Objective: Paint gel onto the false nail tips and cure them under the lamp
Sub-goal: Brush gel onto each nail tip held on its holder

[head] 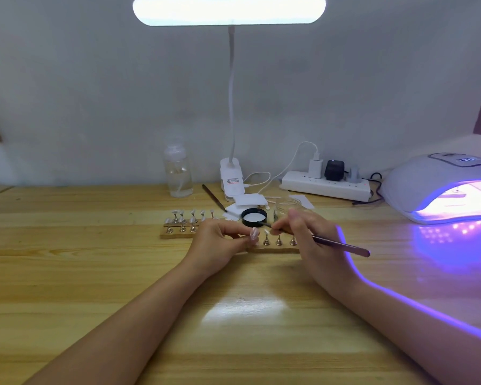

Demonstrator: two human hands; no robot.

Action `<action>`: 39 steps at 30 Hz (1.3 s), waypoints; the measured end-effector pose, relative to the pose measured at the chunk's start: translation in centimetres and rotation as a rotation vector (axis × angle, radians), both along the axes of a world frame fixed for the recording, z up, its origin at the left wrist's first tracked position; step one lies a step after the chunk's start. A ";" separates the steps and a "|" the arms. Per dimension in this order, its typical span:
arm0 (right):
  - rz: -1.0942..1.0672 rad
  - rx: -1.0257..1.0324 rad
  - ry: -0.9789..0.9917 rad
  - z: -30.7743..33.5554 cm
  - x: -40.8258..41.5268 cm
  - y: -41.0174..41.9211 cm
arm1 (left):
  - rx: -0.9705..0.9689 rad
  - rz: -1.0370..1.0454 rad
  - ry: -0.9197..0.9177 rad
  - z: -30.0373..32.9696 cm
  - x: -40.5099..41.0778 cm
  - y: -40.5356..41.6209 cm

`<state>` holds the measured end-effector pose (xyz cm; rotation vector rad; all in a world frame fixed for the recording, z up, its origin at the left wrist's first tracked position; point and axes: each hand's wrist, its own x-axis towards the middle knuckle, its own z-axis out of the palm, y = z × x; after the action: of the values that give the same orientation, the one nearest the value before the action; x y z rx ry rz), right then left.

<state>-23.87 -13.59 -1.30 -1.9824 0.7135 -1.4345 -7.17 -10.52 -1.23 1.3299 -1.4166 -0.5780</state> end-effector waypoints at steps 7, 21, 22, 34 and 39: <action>0.018 0.007 0.007 0.0 -0.1 0.2 | -0.003 0.011 -0.032 -0.2 0.0 0.0; 0.043 0.064 0.031 0.2 0.1 0.3 | -0.060 -0.053 -0.118 -0.1 0.1 0.0; 0.072 0.091 0.001 0.1 0.1 0.4 | -0.064 -0.051 -0.110 -0.1 0.1 0.0; 0.058 0.114 -0.063 0.0 0.0 0.5 | -0.013 0.027 -0.104 0.1 0.0 0.2; -0.028 0.000 0.086 0.2 -0.1 0.2 | -0.009 0.019 -0.099 0.1 -0.1 0.2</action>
<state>-23.93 -13.42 -1.05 -2.0520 0.7813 -1.3716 -7.25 -10.27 -1.09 1.3796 -1.4835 -0.4990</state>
